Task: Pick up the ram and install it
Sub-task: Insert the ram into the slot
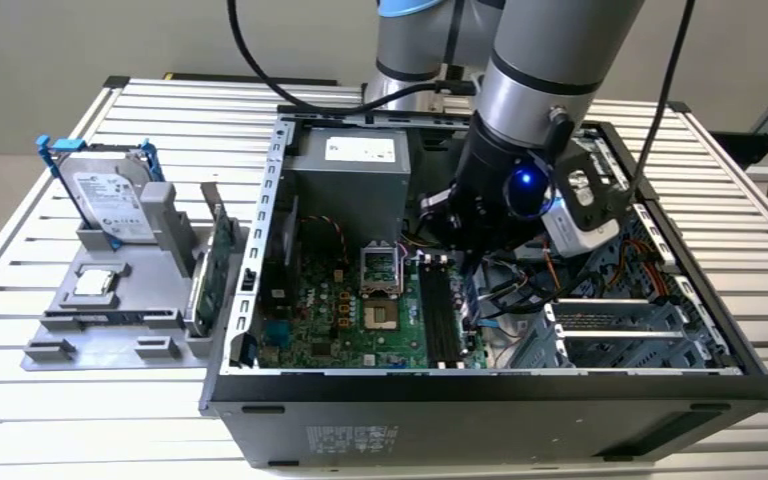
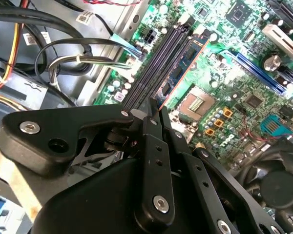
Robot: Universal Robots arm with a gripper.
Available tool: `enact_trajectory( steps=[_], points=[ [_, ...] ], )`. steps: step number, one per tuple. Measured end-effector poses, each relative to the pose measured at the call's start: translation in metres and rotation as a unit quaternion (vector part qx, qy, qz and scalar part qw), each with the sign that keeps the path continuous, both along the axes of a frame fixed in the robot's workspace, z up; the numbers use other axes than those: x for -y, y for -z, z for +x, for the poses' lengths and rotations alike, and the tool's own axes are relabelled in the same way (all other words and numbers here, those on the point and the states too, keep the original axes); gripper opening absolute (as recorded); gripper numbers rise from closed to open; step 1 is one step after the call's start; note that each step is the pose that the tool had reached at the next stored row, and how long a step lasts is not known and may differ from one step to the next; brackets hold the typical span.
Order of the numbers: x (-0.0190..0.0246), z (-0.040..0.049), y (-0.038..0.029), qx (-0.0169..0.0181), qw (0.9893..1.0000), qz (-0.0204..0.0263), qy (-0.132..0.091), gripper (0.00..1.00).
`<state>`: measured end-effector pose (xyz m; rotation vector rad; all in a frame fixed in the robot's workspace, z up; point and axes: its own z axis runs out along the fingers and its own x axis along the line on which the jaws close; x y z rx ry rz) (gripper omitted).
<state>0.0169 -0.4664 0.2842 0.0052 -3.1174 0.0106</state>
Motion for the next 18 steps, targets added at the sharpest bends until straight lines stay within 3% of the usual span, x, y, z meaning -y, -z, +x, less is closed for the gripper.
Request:
enact_trajectory(
  steps=[6, 18],
  points=[
    [0.0000, 0.0000, 0.0086, 0.0000, 1.0000, 0.0000, 0.000, 0.00],
    [0.0000, 0.0000, 0.0158, 0.0000, 1.0000, -0.0002, 0.000, 0.00]
  ],
)
